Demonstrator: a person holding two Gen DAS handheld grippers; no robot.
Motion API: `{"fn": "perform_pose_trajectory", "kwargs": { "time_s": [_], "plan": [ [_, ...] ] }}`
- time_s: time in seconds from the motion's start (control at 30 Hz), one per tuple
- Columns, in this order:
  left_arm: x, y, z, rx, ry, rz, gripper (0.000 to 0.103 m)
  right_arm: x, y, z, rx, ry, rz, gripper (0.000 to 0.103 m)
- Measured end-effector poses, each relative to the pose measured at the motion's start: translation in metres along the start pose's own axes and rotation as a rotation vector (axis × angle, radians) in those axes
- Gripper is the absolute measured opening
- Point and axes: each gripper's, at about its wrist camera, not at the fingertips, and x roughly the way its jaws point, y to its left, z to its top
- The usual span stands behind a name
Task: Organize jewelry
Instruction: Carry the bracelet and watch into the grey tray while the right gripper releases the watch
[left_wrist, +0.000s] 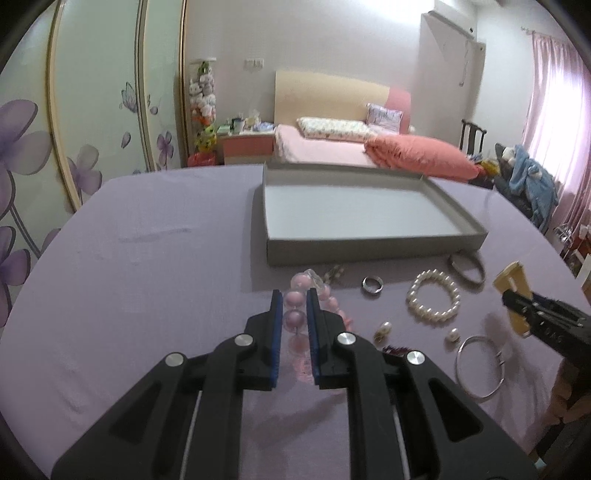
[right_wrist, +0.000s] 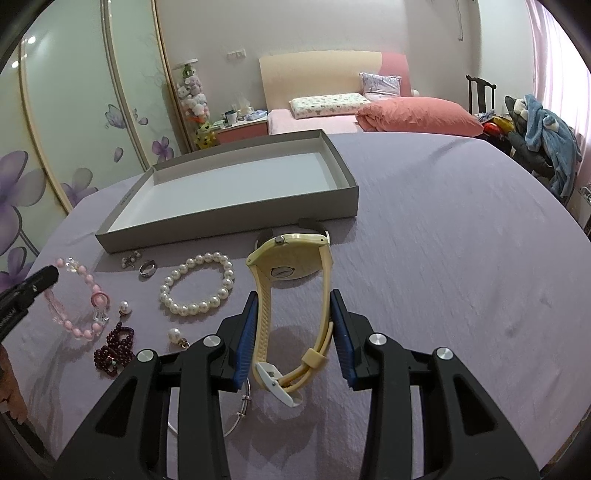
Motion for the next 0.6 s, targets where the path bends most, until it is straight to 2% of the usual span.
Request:
{"fn": "perform_pose_trajectory", "kwargs": {
  "time_s": [0.23,0.6],
  "plan": [
    [-0.017,-0.002,0.012,-0.005,-0.063,-0.019,0.014,-0.003,-0.001,0.004,-0.002,-0.016,0.005,0.039],
    [-0.027,-0.005,0.017,-0.009,-0.091,-0.033,0.014,-0.004,0.000,0.005,-0.005,-0.022,0.007,0.039]
  ]
}}
